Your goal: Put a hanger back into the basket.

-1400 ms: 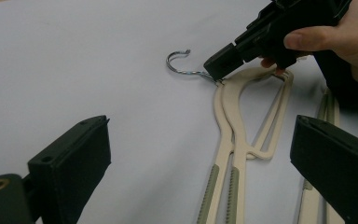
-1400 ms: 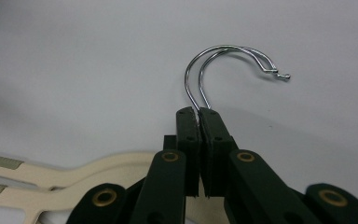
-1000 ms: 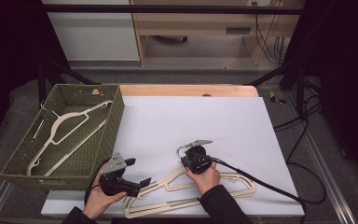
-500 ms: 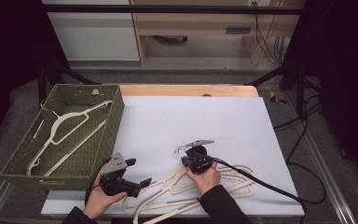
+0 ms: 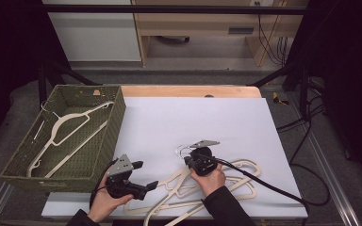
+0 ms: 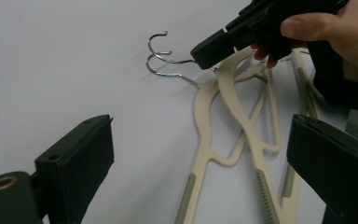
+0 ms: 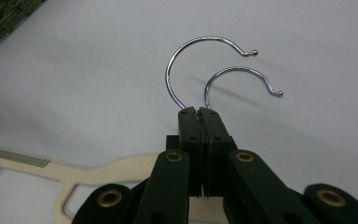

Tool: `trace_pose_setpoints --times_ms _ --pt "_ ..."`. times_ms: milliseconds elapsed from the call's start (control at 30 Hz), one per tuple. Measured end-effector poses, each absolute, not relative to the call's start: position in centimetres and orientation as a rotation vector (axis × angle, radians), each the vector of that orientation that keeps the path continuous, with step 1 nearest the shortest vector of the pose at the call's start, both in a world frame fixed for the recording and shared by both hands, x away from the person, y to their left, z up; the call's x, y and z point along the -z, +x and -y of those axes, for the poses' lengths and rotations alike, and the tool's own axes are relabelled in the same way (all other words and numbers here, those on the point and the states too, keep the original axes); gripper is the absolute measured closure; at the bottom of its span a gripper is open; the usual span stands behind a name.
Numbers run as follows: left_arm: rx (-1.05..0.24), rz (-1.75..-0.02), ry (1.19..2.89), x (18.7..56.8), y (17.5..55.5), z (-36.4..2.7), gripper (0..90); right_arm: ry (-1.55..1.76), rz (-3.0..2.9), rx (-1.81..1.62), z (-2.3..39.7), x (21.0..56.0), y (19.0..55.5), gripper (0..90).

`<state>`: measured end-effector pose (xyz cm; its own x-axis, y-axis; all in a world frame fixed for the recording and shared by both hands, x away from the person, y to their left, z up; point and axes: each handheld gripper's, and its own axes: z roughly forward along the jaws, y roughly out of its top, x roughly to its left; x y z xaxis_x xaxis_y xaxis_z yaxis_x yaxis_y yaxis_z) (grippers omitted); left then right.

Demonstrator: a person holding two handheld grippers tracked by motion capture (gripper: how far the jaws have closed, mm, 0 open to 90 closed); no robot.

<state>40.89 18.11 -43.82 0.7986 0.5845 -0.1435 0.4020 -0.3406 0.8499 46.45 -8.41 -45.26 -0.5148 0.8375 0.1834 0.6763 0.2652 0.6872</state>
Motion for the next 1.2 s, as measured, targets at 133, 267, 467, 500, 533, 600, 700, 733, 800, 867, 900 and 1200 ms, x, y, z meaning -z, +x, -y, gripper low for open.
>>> trace_pose_setpoints --times_ms 133,267,467,500,533,600,700,733,800,867,900,1200 --pt "-0.202 -0.705 2.023 43.9 41.2 -16.1 9.6 1.404 -2.323 -1.094 8.4 45.3 46.3 89.7" --pt "-0.163 -0.705 2.037 44.2 42.0 -14.2 12.8 1.392 -2.327 -1.11 8.4 45.1 46.1 89.7" --pt "-0.099 -0.705 2.084 45.0 42.9 -11.9 17.5 1.372 -2.321 -1.14 8.6 44.5 45.8 89.6" --pt "-0.085 -0.707 2.09 45.2 42.9 -11.7 19.4 1.368 -2.321 -1.144 8.6 44.4 45.7 89.7" --pt "-0.077 -0.706 2.096 45.3 43.0 -11.4 21.3 1.365 -2.321 -1.15 8.6 44.4 45.6 89.6" --pt "-0.059 -0.709 2.105 45.6 43.2 -10.9 24.9 1.361 -2.322 -1.164 8.6 44.3 45.5 89.6" --pt "-0.043 -0.701 2.116 46.0 43.4 -10.3 31.1 1.357 -2.32 -1.174 8.7 44.0 45.3 89.6" --pt "-0.03 -0.709 2.116 46.1 43.5 -10.1 33.5 1.355 -2.318 -1.178 8.7 43.9 45.3 89.6" --pt "-0.002 -0.715 2.126 46.3 43.7 -9.8 38.6 1.348 -2.314 -1.184 8.8 43.8 45.2 89.6" --pt "0.031 -0.728 2.128 46.7 44.0 -9.5 45.6 1.346 -2.311 -1.196 8.8 43.6 45.0 89.6" --pt "0.048 -0.732 2.132 46.9 44.1 -9.3 49.6 1.35 -2.312 -1.195 8.8 43.5 45.0 89.6" --pt "0.1 -0.752 2.134 47.1 44.1 -8.6 70.1 1.324 -2.306 -1.213 9.0 43.2 44.7 89.5"
